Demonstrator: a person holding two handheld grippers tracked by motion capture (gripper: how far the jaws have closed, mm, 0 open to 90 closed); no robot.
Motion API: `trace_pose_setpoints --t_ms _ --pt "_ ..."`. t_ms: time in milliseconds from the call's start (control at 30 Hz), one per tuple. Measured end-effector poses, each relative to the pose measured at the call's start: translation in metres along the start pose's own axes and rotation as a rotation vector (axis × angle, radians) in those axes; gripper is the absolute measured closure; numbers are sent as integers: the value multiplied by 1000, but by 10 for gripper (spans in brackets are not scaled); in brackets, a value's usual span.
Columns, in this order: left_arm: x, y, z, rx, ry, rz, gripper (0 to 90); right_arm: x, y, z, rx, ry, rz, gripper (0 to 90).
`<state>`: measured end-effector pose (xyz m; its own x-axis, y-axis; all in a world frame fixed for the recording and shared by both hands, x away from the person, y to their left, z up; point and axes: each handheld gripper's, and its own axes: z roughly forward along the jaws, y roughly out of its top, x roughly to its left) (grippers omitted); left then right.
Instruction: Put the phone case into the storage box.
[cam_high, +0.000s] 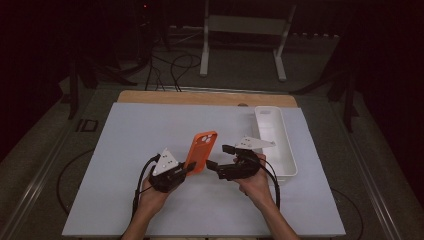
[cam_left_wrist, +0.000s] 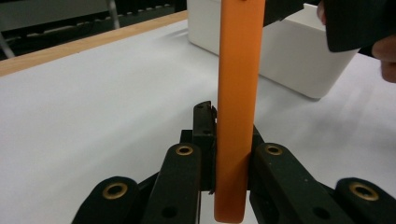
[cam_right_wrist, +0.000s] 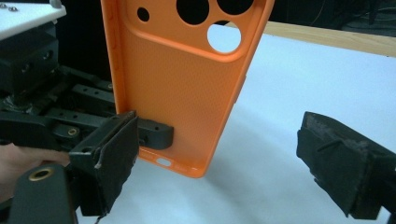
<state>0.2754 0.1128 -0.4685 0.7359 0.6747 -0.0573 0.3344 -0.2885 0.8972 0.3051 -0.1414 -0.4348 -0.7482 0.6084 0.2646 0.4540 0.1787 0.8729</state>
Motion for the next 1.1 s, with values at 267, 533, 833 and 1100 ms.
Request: trace_pose_setpoints --t_ms 267,533,833,1100 --pt "-3 -1 1 -1 34 7 849 0 2 0 -15 -8 13 120" --pt "-3 -2 2 -10 63 2 849 2 7 0 -27 -16 21 108" --pt "-4 -2 2 -14 95 -1 849 5 15 2 -44 -23 32 107" --pt "-5 -3 3 -19 123 2 849 9 21 6 -53 -24 46 106"
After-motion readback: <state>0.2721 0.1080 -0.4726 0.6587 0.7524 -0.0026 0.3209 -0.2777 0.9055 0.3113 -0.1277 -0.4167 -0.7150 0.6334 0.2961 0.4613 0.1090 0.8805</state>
